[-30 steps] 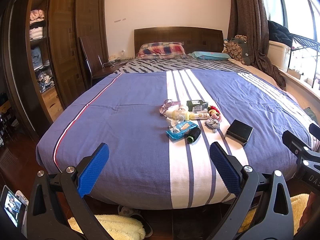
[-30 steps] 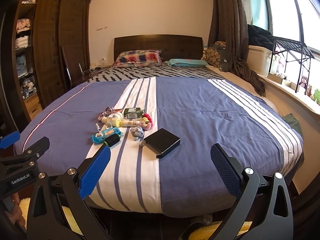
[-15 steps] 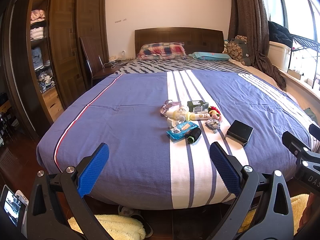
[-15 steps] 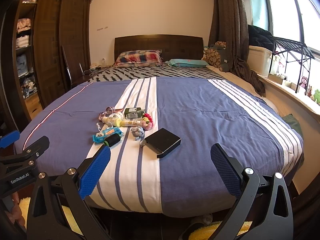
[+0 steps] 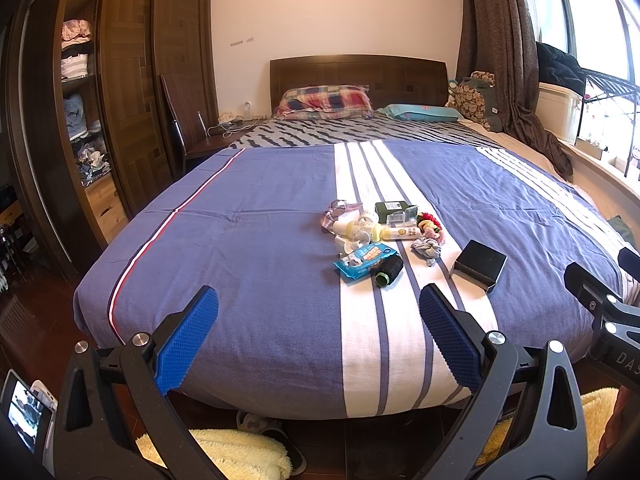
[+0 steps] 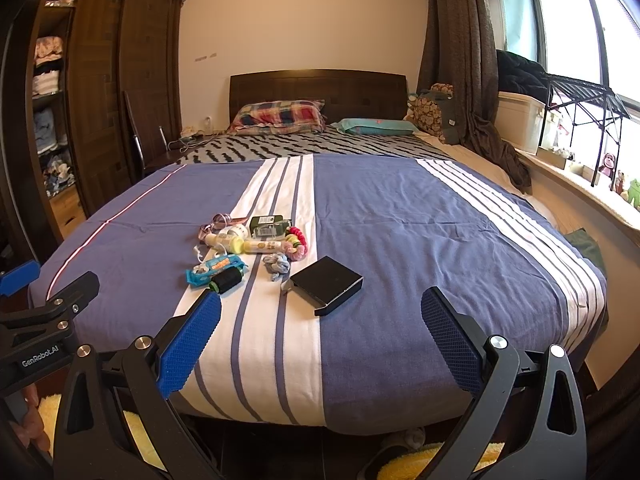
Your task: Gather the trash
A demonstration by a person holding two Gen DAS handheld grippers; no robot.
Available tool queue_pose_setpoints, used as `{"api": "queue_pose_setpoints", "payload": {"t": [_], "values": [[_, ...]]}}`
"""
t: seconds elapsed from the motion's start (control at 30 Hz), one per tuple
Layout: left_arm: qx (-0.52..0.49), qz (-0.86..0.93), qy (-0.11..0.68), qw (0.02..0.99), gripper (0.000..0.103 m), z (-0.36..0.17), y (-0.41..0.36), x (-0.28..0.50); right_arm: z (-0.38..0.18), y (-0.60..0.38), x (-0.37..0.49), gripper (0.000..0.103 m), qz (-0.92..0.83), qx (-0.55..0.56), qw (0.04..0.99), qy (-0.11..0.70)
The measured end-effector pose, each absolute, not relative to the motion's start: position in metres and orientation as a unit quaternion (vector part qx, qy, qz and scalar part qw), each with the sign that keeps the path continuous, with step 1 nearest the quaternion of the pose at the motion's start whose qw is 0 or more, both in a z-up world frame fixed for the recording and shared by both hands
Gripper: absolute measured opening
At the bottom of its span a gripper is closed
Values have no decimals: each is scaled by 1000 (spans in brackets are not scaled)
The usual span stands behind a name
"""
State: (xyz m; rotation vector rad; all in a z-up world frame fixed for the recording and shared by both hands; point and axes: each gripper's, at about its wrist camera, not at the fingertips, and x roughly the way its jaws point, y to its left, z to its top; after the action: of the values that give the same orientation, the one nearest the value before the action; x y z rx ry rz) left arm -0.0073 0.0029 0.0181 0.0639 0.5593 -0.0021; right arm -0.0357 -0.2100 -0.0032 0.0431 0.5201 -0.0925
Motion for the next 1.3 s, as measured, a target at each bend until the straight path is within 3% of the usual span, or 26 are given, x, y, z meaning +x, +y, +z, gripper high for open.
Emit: {"api": "queue_pose_setpoints", "payload": {"t": [0.63,0.97,1.3], "values": [[32,6,284,958,95,10,14,11,-13,-214,-25,100,-60,6,967,246],[35,-15,330,943,95,-30,9,43,-51,-236,10,100,-35,62,946,315],[43,-31,377,925,95,-75,-2,81,-103,-237,66,100,-37,35,927,372]]}}
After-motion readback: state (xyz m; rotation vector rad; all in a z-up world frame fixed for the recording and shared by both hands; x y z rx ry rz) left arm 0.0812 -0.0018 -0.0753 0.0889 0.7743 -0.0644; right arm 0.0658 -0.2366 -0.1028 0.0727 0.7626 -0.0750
